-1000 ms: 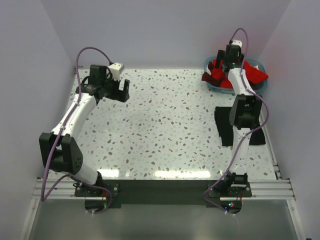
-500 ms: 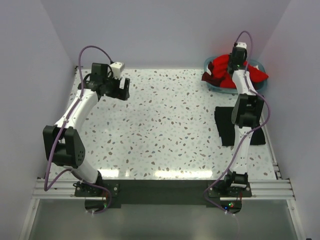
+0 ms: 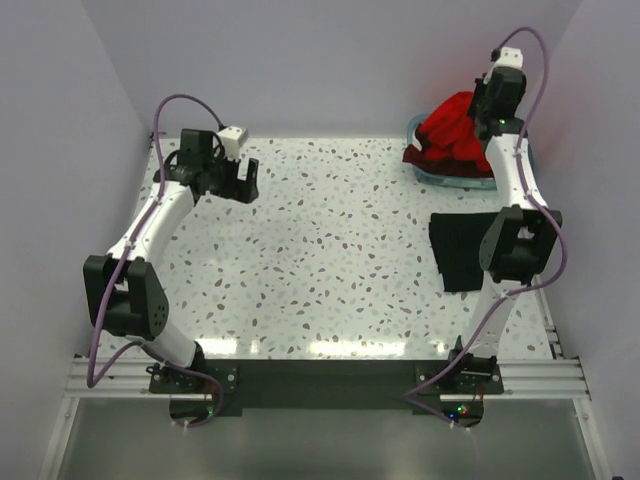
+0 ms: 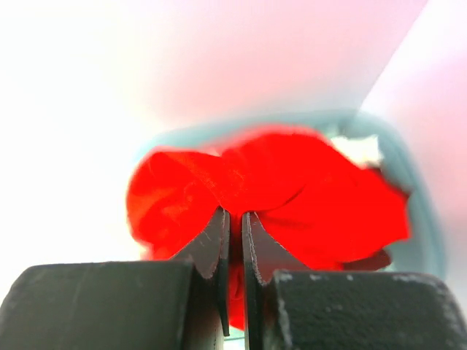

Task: Fold and stack the t-shirts
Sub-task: Grab the tshirt from the pile, then move the tshirt to the center of the board

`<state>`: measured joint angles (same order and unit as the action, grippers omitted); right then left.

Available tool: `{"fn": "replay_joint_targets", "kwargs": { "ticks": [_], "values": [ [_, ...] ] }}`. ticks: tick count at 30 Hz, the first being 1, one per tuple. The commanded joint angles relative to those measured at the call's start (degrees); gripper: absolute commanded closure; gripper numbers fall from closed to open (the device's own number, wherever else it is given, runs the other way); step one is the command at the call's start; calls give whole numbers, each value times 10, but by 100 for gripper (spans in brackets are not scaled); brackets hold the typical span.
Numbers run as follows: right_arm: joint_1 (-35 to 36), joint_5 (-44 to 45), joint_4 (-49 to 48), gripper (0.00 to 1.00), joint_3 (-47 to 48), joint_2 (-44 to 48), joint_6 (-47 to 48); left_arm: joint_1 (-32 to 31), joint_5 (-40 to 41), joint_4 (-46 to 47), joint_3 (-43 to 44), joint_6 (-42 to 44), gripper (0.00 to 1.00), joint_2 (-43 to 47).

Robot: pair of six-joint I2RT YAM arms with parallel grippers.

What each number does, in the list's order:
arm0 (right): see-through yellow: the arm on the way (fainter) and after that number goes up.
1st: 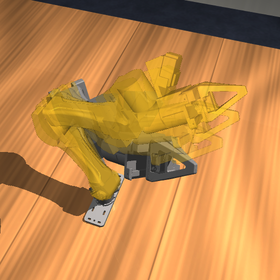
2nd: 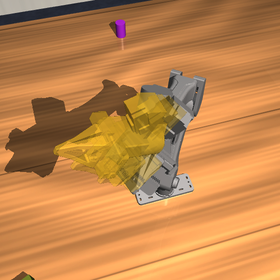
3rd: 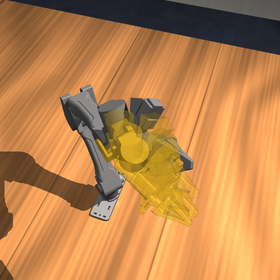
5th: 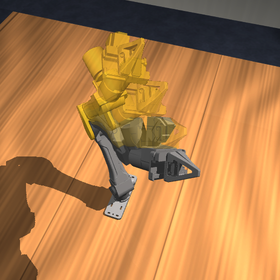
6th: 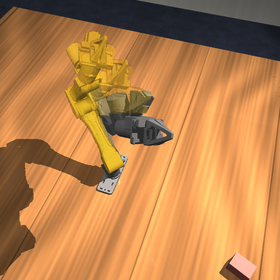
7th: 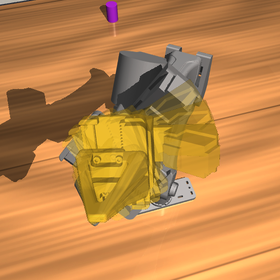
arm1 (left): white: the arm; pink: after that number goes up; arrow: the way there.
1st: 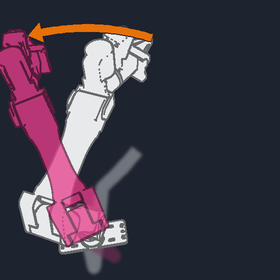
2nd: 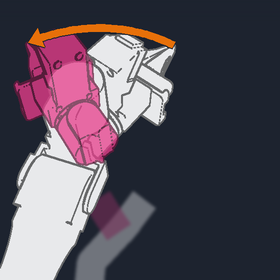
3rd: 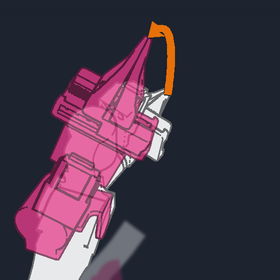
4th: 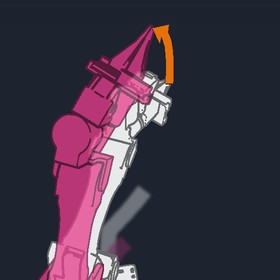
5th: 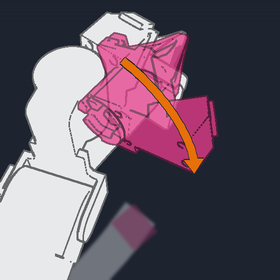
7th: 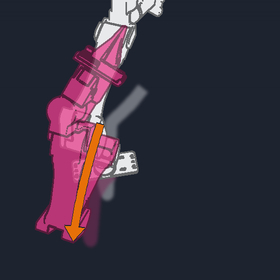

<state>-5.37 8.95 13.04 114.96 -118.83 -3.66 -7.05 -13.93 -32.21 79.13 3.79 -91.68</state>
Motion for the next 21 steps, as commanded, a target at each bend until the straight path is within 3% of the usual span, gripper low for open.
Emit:
{"fn": "replay_joint_targets", "kwargs": {
  "ticks": [1, 6, 11, 17, 21],
  "values": [
    [1, -17, -73, 100, -3, 75, -4, 10, -20, 21, -10, -5, 0, 40],
    [8, -88, -72, 100, 10, 124, -16, 25, -35, 25, -15, -9, 0, 57],
    [48, -133, -82, 100, 7, 179, -4, 70, -107, 25, -8, -30, 0, 67],
    [151, -146, -121, 100, 18, 246, 25, 149, -189, 20, 8, -34, 0, 70],
    [231, -165, -109, 100, 78, 256, 25, 197, -222, 8, 31, -29, 2, 70]
  ]
}}
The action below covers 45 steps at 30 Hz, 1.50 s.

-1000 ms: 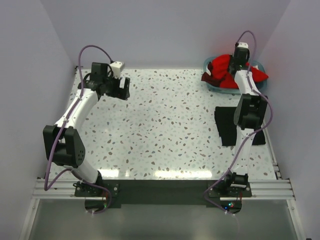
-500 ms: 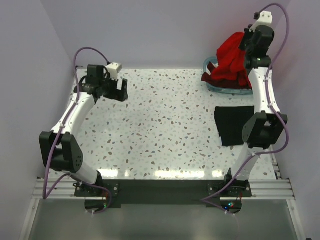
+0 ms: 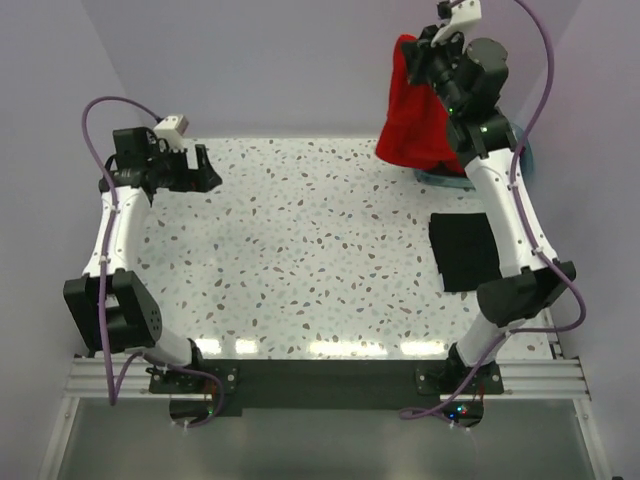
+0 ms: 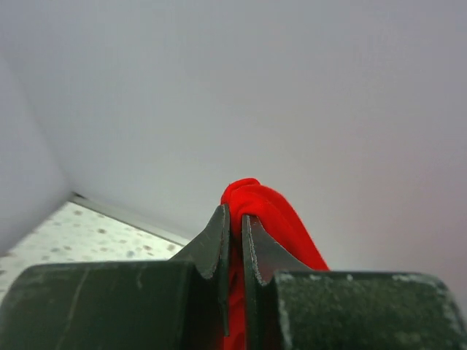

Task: Fold and stack the t-shirts
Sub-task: Move the tshirt to the center of the board

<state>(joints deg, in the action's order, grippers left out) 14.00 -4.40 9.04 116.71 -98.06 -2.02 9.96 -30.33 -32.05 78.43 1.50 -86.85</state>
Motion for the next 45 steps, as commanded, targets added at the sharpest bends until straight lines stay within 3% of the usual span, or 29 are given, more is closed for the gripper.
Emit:
{"fn": "replay_joint_targets", "kwargs": {
  "ticks": [1, 8, 12, 13, 14, 16, 17, 19, 20, 25, 29, 30, 33, 38, 41, 45],
  "values": [
    [51, -45, -67, 100, 69, 49, 7, 37, -73, 7, 48, -4, 2, 23],
    [158, -34, -28, 100, 96, 52, -22, 88, -116, -25, 85, 46, 2, 23],
    [166, 8, 4, 98, -24, 88, -28, 89, -121, -56, 70, 98, 0, 44],
    [166, 18, 16, 88, -55, 98, -30, 89, -123, -57, 53, 105, 0, 49],
    [161, 42, 47, 65, -118, 115, -37, 89, -129, -68, 34, 123, 0, 58],
    [151, 60, 94, 42, -181, 129, -26, 89, -136, -81, 16, 145, 0, 68],
    [133, 71, 106, 23, -211, 133, -20, 89, -138, -88, 8, 170, 0, 71],
    [108, 50, 122, 6, -288, 142, 9, 89, -141, -116, -16, 200, 0, 78],
    [85, 46, 148, 1, -303, 142, 16, 89, -141, -131, -23, 240, 0, 77],
    [71, -130, 305, 2, -272, 75, 142, 82, -139, -250, -67, 400, 0, 66],
    [95, -143, 415, 10, -323, 44, 203, 7, -78, -297, -124, 524, 6, 82],
    [99, -137, 418, 10, -340, 41, 221, -10, -31, -281, -163, 521, 7, 91],
    [107, -104, 420, 15, -385, 24, 243, -51, 8, -217, -219, 498, 9, 105],
    [107, -58, 412, 22, -411, -13, 309, -85, 70, -193, -219, 459, 21, 36],
    [97, -36, 397, 22, -435, -15, 346, -94, 48, -209, -207, 460, 23, 20],
    [73, -49, 411, 24, -420, -34, 365, -148, 125, -142, -250, 421, 24, 3]
  ]
}}
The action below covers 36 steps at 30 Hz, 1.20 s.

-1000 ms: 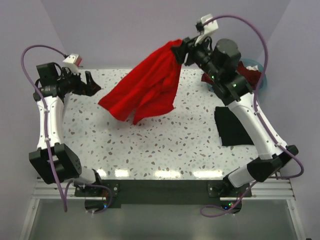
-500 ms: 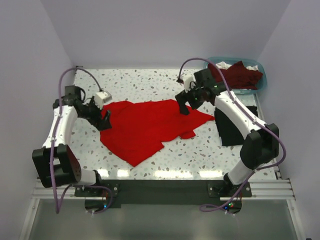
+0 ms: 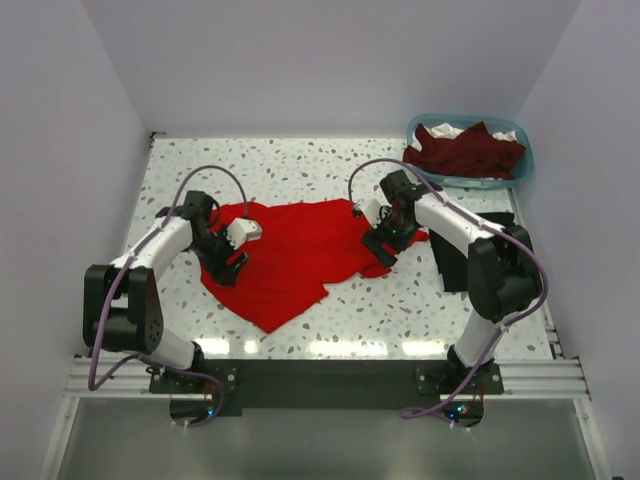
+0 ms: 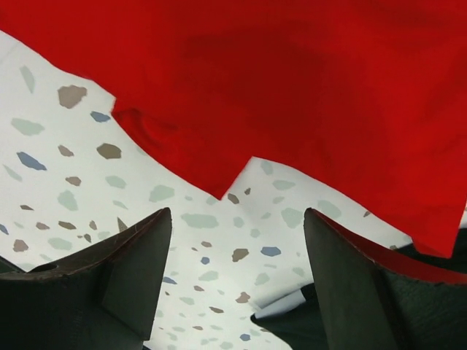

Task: Fold and stack the t-shirts
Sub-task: Move the tshirt to the center of the board, then flatten the tshirt out

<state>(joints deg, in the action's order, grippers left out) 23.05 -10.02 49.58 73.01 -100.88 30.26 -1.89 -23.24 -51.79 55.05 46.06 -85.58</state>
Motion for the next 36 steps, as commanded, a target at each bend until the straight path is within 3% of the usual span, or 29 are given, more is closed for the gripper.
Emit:
{"fn": "replay_joint_targets", "kwargs": {
  "ticks": [1, 7, 10, 12, 17, 23, 26, 27, 29, 30, 36],
  "values": [
    [-26, 6, 12, 24, 23, -12, 44, -31, 62, 70, -18, -41, 27, -20],
    [-66, 4, 33, 25, 86, -55, 63, -15, 131, 131, 49, -103, 40, -136],
    [-89, -22, 56, 25, 159, -82, 63, 17, 99, 83, 111, -86, 44, -165],
    [-90, -42, 72, 23, 193, -99, 63, 42, 37, 66, 158, -81, 41, -160],
    [-90, -53, 87, 20, 306, -186, 42, 61, 3, 15, 283, -97, 32, -201],
    [-100, -12, 129, 21, 366, -244, 52, 43, -71, -80, 320, -68, 21, -203],
    [-119, -9, 155, 21, 342, -229, 72, -23, -113, -76, 227, -13, 17, -110],
    [-129, -14, 167, 21, 329, -217, 79, -72, -109, -53, 199, 0, 15, -62],
    [-141, -20, 183, 21, 322, -207, 99, -121, -105, -22, 124, -12, 12, -23],
    [-148, -23, 203, 20, 319, -202, 109, -175, -99, -2, 106, -28, 10, -2],
    [-151, -14, 204, 17, 274, -207, 139, -331, -32, 93, 0, -112, 7, 11]
  ]
}}
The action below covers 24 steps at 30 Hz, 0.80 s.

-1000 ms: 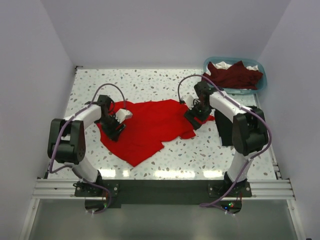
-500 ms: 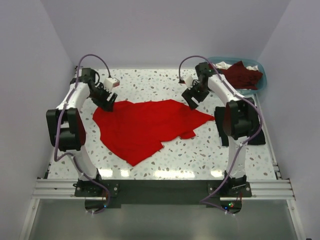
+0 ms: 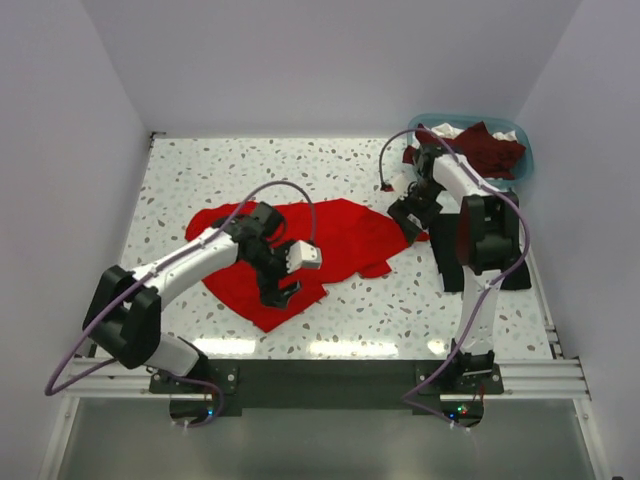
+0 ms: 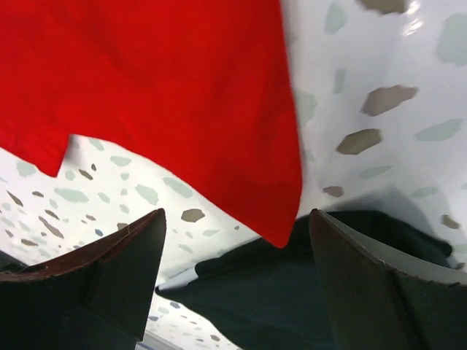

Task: Fold and stack the t-shirts
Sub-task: Flatten the tshirt out

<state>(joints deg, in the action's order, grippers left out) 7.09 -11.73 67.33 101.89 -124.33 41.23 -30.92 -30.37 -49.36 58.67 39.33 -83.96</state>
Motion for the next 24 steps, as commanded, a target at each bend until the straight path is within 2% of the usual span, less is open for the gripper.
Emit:
{"fn": "replay_joint_targets", "kwargs": {
  "ticks": [1, 2, 5, 7, 10, 11, 13, 14, 15, 16, 17, 18, 20, 21, 24],
  "values": [
    [9, 5, 26, 18, -16, 19, 28, -52, 51, 80, -52, -52, 6, -6],
    [9, 10, 21, 18, -20, 17, 27, -61, 67, 85, -58, -58, 2, -7],
    [9, 28, -7, 18, -56, 25, 34, -90, 103, 111, -74, -77, 0, -17],
    [11, 44, -30, 22, -74, 25, 39, -99, 123, 130, -89, -88, 0, -30],
    [13, 59, -43, 39, -76, 23, 41, -102, 163, 152, -103, -96, 8, -45],
    [13, 60, -43, 51, -73, 25, 41, -103, 184, 153, -103, -98, 20, -51],
    [13, 62, -39, 66, -62, 30, 44, -102, 205, 154, -103, -100, 37, -54],
    [13, 61, -32, 88, -56, 37, 45, -100, 220, 157, -102, -98, 56, -49],
    [13, 60, -26, 100, -37, 38, 45, -90, 222, 151, -99, -96, 64, -33],
    [13, 55, -19, 100, -26, 42, 41, -79, 214, 143, -80, -91, 70, -24],
    [13, 51, -5, 100, -12, 44, 39, -67, 211, 133, -66, -88, 90, -18],
    [13, 45, 1, 100, 14, 54, 36, -31, 201, 103, -47, -87, 100, -9],
    [13, 36, 13, 100, 40, 65, 30, 15, 146, 66, 19, -75, 100, -1],
    [13, 33, 16, 100, 67, 73, 25, 58, 132, 40, 37, -70, 100, 11],
    [13, 22, 32, 100, 109, 91, 13, 119, 97, 0, 96, -51, 100, 35]
  ]
}}
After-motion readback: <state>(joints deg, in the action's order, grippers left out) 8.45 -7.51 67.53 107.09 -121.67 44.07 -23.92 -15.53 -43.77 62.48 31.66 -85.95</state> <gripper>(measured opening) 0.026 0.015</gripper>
